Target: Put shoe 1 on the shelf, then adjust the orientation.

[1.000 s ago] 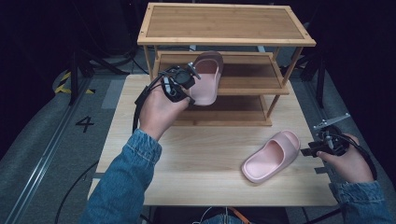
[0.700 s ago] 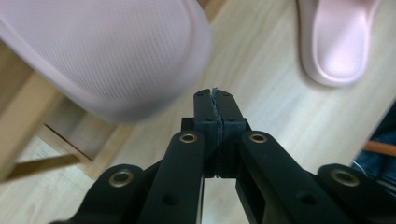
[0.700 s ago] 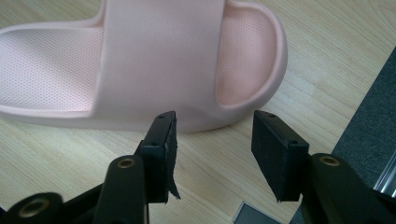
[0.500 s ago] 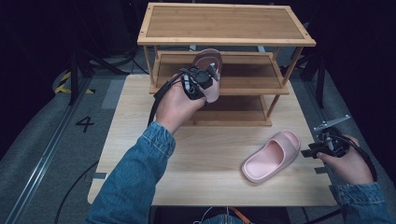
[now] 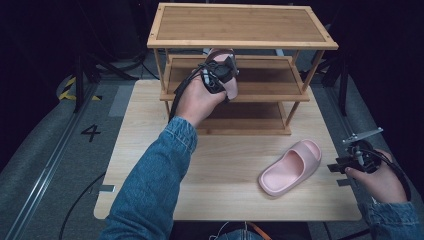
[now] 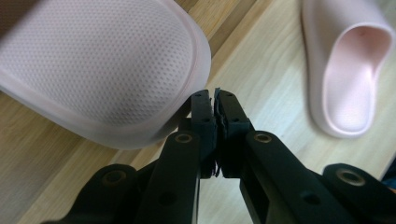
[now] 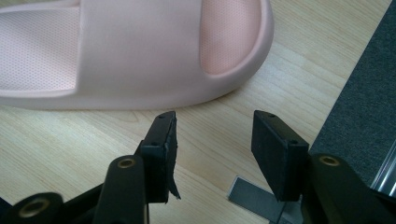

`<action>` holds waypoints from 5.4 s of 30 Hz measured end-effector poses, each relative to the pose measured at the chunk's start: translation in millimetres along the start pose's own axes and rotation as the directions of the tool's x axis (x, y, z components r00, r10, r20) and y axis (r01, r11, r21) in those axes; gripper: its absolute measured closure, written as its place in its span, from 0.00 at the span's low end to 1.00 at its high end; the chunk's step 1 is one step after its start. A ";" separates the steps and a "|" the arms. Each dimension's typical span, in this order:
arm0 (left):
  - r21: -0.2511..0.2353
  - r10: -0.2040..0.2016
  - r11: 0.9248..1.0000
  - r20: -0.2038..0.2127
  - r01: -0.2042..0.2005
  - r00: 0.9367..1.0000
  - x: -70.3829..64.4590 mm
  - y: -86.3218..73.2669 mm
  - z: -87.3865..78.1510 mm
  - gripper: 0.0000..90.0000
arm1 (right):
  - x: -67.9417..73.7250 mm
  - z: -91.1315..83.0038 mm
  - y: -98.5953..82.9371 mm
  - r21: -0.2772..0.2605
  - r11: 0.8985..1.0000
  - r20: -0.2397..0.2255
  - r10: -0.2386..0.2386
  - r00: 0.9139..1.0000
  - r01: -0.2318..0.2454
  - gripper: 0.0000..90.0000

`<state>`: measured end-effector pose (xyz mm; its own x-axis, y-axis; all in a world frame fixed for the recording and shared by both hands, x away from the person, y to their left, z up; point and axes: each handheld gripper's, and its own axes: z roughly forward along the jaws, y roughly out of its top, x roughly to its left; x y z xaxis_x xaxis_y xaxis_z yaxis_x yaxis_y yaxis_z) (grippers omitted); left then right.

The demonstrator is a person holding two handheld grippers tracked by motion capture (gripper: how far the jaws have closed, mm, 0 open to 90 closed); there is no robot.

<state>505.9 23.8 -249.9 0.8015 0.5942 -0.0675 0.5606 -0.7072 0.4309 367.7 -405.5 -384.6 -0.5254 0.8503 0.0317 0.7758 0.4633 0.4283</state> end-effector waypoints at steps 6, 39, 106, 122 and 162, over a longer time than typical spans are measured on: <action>-0.007 0.053 0.999 -0.043 -0.054 0.998 -15.4 -10.8 -10.8 0.78 | 1.7 1.1 3.2 -0.001 1.000 -0.001 -0.009 1.000 0.009 0.57; 0.146 -0.079 0.985 -0.091 0.092 0.993 -16.5 -190.9 14.7 0.40 | 19.6 21.3 16.5 0.198 0.978 -0.077 -0.048 0.996 0.062 0.90; 0.226 -0.206 0.942 -0.195 0.248 0.959 -8.5 -230.8 36.0 0.38 | 80.1 61.8 57.2 0.076 0.996 0.029 0.050 0.998 -0.052 0.55; 0.222 -0.174 0.952 -0.175 0.211 0.969 -7.0 -220.2 42.1 0.38 | 44.9 44.5 37.3 0.113 0.990 0.059 0.075 0.995 -0.082 0.65; 0.222 -0.195 0.947 -0.179 0.232 0.964 -7.9 -230.0 42.1 0.37 | 106.0 71.9 62.3 0.016 0.992 -0.031 -0.124 0.992 0.125 0.92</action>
<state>379.4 165.6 -386.3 0.6265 0.7793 0.0122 0.7632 -0.6166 0.1931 385.4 -268.5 -419.4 -0.6283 0.7779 0.0060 0.7095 0.5698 0.4147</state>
